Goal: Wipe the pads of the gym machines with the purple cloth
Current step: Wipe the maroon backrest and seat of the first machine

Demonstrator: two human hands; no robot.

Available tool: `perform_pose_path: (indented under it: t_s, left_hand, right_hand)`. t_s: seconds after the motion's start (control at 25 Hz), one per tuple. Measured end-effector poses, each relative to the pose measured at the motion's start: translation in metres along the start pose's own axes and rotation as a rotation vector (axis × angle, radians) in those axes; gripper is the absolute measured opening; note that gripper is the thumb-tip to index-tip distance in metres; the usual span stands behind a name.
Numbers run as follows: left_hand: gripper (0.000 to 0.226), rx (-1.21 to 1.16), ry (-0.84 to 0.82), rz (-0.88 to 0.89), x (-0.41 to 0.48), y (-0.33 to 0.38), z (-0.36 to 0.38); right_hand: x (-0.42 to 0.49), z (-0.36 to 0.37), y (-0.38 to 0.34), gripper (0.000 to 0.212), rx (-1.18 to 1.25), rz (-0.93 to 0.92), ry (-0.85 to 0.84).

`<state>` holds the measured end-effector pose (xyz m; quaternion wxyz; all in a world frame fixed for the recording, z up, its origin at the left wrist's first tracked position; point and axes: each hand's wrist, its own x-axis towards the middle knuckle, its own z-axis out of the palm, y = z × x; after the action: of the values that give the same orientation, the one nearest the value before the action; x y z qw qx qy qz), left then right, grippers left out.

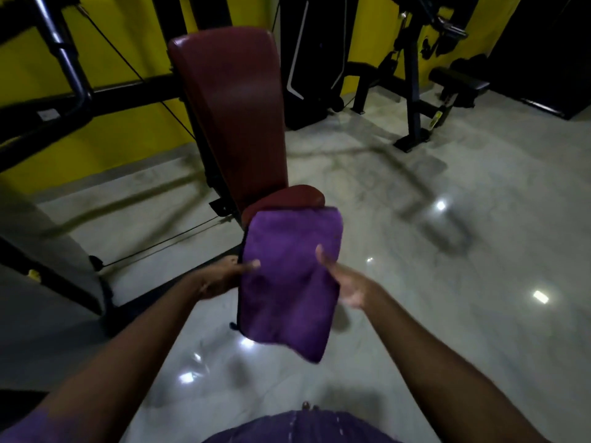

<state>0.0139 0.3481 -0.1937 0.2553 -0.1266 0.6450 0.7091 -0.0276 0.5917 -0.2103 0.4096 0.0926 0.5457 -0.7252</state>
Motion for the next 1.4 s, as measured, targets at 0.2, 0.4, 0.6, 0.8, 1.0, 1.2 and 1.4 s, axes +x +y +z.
perform_pose_path:
  t_s: [0.2, 0.4, 0.6, 0.8, 1.0, 1.2, 1.4]
  left_hand:
    - [0.035, 0.033, 0.378, -0.241, 0.020, -0.001, -0.020]
    - [0.079, 0.155, 0.594, -0.162, 0.040, 0.023, -0.029]
    - [0.050, 0.922, 0.392, 0.110, 0.083, 0.038, -0.057]
    - [0.028, 1.003, 0.430, 0.282, 0.132, 0.085, -0.097]
    - [0.028, 0.149, 0.478, 0.258, 0.161, 0.130, -0.132]
    - [0.011, 0.048, 0.413, 0.365, 0.171, 0.164, -0.139]
    - [0.031, 0.487, 0.208, 0.427, 0.171, 0.182, -0.145]
  right_hand:
    - [0.043, -0.014, 0.017, 0.067, -0.125, 0.101, 0.068]
    - [0.088, -0.015, -0.023, 0.078, -0.465, 0.087, 0.205]
    - [0.131, -0.015, -0.076, 0.069, -0.678, 0.035, 0.262]
    - [0.177, 0.007, -0.140, 0.071, -0.616, 0.060, 0.322]
    - [0.210, 0.051, -0.170, 0.036, -0.025, -0.068, 0.344]
    - [0.230, 0.110, -0.180, 0.050, 0.217, -0.006, 0.168]
    - [0.287, 0.137, -0.206, 0.084, 0.329, 0.018, 0.106]
